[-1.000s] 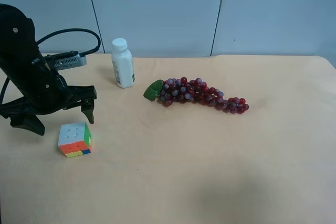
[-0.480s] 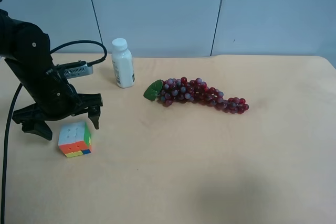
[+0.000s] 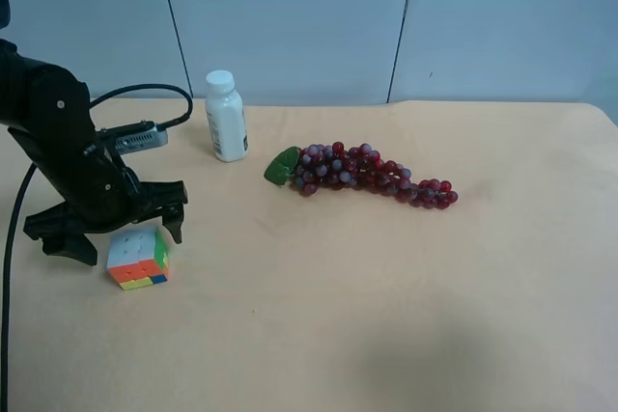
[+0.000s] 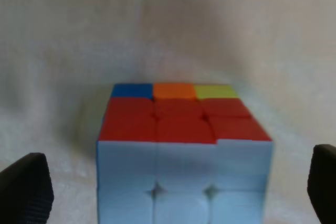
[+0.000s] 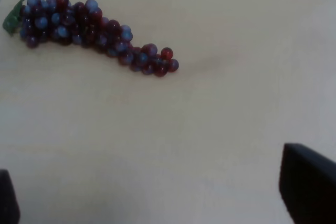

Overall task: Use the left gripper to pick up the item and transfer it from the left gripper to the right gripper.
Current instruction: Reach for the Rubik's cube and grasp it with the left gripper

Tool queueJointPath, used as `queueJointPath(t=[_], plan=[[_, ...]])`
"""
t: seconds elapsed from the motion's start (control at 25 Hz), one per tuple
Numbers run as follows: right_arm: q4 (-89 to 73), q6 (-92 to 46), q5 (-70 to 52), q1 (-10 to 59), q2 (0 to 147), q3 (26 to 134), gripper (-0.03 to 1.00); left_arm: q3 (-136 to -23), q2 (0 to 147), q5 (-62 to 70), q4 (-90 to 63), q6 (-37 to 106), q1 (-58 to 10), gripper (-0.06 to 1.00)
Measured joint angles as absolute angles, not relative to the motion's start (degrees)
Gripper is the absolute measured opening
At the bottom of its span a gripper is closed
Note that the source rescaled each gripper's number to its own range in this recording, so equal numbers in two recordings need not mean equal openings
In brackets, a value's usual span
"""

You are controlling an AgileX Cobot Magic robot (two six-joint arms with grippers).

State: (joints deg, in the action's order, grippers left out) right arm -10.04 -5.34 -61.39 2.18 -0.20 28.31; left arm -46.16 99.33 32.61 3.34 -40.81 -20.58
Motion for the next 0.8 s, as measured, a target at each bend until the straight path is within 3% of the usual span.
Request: queueJointPath(t=[0.32, 0.52, 0.64, 0.8], plan=[[-10.04, -5.34, -61.39, 2.18, -0.2, 28.31, 1.0, -45.26, 99.81, 30.6, 4.26, -41.12, -20.58, 0.99], [-10.04, -5.34, -61.39, 2.18, -0.2, 28.31, 1.0, -45.26, 101.38, 30.51, 4.07, -41.26, -20.58, 0.87], [-10.04, -5.34, -61.39, 2.18, -0.2, 28.31, 1.0, -45.26, 101.51, 30.51, 4.01, -41.26, -20.58, 0.68], [-10.04, -5.34, -61.39, 2.18, -0.2, 28.31, 1.0, -45.26, 101.51, 30.56, 3.95, -41.26, -20.58, 0.2]])
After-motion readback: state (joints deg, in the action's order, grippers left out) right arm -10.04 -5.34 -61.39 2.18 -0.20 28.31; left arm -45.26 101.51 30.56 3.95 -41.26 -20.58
